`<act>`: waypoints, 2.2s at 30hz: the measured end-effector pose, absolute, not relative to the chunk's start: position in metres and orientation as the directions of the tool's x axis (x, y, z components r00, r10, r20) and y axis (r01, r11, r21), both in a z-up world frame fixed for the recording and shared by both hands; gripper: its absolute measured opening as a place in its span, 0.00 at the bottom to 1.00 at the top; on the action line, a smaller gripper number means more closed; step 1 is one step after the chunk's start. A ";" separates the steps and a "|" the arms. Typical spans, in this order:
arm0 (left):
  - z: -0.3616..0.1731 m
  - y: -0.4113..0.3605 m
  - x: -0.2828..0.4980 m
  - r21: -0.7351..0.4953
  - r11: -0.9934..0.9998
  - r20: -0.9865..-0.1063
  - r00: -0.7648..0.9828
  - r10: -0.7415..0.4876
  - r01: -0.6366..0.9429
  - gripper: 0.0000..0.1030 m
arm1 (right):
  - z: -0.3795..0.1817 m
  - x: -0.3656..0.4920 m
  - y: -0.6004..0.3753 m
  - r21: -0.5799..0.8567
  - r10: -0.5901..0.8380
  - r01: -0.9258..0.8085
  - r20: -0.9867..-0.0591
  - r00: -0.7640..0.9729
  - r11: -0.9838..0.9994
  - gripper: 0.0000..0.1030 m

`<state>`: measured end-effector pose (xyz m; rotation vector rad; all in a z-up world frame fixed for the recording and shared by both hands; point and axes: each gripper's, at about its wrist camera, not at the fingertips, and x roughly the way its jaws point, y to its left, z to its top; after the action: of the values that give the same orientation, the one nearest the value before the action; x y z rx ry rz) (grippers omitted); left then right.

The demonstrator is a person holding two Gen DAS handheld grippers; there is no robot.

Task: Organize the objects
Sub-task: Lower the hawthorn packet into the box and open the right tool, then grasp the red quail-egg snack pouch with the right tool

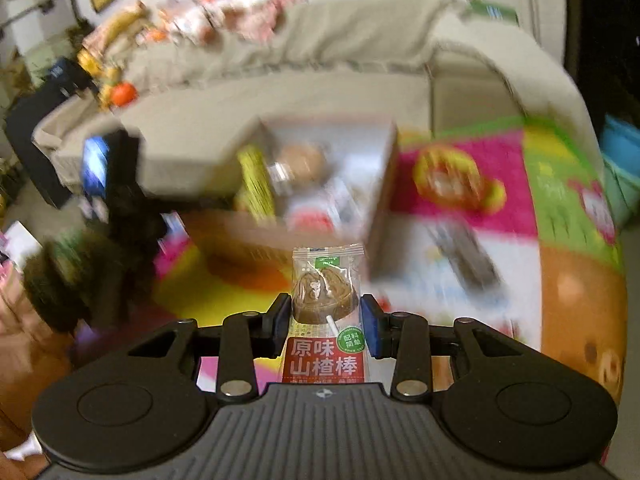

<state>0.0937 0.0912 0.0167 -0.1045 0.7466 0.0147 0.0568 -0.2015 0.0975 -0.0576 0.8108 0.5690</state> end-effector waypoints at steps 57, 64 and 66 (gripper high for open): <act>0.016 0.094 0.093 -0.102 0.994 -0.672 0.740 -0.038 -0.041 0.14 | 0.005 0.291 -0.220 0.172 0.198 -0.100 -0.792 0.577 0.980 0.53; 0.017 0.093 0.094 -0.101 0.994 -0.674 0.738 -0.037 -0.042 0.14 | 0.018 0.263 -0.235 0.159 0.220 -0.155 -0.784 0.581 0.975 0.29; 0.017 0.093 0.094 -0.101 0.994 -0.674 0.738 -0.037 -0.042 0.14 | 0.018 0.255 -0.242 0.149 0.214 -0.159 -0.790 0.574 0.976 0.29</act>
<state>0.0944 0.0935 0.0167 -0.1122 0.7408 0.0029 0.2552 -0.2421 0.0184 0.0642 0.9343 0.2188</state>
